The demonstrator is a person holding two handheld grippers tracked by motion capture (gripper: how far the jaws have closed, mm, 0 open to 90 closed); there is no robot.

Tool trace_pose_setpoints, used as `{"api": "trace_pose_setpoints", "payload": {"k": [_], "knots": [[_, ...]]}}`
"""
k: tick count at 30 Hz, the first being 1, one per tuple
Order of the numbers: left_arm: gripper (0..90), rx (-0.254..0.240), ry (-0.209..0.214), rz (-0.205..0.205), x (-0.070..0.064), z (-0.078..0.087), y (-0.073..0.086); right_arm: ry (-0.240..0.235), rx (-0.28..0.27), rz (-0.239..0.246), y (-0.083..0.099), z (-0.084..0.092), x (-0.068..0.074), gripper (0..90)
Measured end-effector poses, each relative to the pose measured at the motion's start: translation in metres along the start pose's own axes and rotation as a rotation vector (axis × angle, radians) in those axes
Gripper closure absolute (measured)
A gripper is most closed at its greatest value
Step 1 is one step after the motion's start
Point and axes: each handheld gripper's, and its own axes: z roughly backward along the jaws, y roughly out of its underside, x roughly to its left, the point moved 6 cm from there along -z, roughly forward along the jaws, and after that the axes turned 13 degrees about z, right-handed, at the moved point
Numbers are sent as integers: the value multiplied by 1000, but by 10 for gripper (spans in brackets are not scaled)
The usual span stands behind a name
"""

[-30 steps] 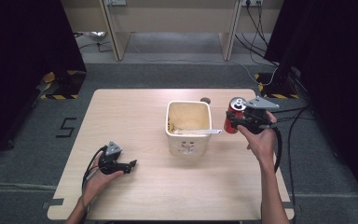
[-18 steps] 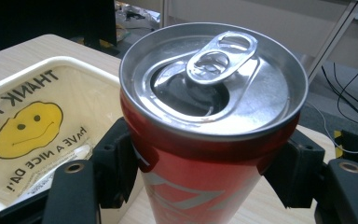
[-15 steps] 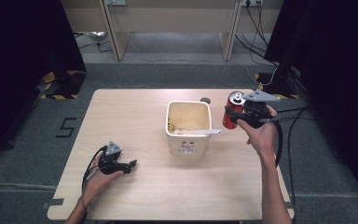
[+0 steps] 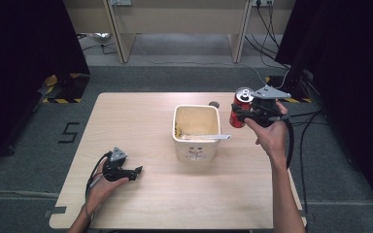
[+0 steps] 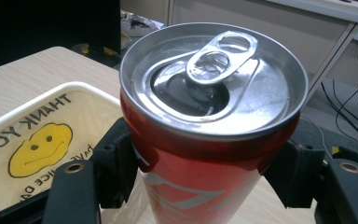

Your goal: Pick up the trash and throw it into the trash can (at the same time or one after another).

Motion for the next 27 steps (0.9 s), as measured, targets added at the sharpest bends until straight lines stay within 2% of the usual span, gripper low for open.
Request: {"api": "trace_pose_setpoints", "payload": {"k": [13,27], "knots": [[152,0,-1,-1,0,0,0,-32,-30,33,-30,-2,9,340],[152,1,-1,-1,0,0,0,-134,-41,70,-52,-25,36,340]]}}
